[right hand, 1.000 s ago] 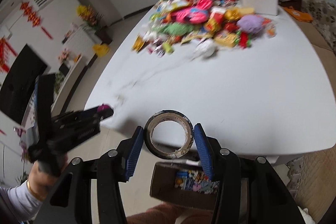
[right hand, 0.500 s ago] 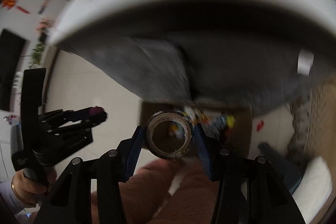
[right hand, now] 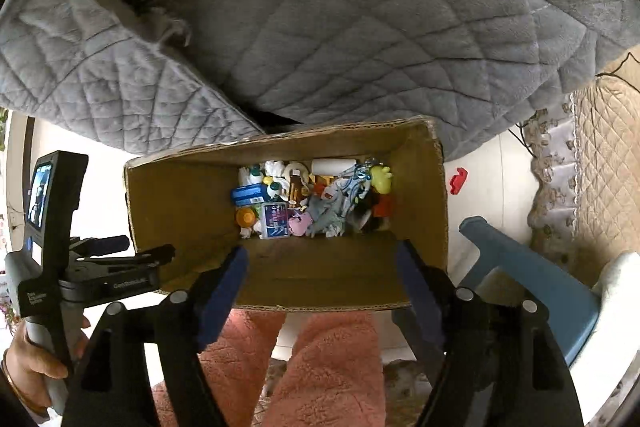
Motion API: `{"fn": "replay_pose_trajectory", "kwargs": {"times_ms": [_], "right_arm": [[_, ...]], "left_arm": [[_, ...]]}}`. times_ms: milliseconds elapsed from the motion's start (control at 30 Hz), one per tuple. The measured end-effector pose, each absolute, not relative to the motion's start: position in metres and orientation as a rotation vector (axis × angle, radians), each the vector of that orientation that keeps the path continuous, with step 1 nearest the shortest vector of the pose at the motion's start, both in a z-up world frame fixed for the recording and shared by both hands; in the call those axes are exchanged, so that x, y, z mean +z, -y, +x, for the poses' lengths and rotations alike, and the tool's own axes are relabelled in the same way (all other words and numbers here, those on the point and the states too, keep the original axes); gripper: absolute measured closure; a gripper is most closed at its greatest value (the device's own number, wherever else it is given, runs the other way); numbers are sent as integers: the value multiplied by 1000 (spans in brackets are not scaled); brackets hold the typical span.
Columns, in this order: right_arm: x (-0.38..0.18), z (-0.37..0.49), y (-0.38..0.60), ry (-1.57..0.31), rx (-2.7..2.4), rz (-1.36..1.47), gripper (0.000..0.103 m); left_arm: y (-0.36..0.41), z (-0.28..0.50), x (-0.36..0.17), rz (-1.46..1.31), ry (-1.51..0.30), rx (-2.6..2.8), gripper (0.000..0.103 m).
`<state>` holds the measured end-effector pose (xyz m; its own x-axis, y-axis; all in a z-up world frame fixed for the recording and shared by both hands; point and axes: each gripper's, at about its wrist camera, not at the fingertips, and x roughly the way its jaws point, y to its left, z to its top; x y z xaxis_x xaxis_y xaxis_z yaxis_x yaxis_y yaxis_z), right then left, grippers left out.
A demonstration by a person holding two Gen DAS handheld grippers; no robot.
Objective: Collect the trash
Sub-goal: 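Lower both tools over the cardboard box and release the ball and tape roll, then grasp the white tissue with the right tool while the left tool grasps the green-capped bottle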
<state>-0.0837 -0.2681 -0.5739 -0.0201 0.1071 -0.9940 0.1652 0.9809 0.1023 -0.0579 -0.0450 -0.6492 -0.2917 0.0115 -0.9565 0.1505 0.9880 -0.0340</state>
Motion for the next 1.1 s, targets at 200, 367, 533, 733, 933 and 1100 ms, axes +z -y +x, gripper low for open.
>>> {"fn": "replay_pose_trajectory", "kwargs": {"times_ms": [200, 367, 533, 733, 933, 1100], "right_arm": [[-543, -78, 272, -1571, -41, 232, 28], [-489, -73, 260, -1524, 13, 232, 28], [-393, -66, 242, -1382, 141, 252, 28], [-277, -4, 235, -1023, 216, 220, 13], [-284, 135, 252, -989, 80, 247, 13], [-309, 212, 253, -1057, -34, 212, 19]], "left_arm": [[38, -55, -621, 107, -1863, -136, 28], [28, -54, -564, 91, -1810, -153, 28], [14, -59, -467, 61, -1660, -201, 28], [-5, -66, -365, 36, -1432, -190, 12], [-19, -65, -322, -55, -1350, -129, 12], [-20, -69, -308, -53, -1321, -104, 12]]}}
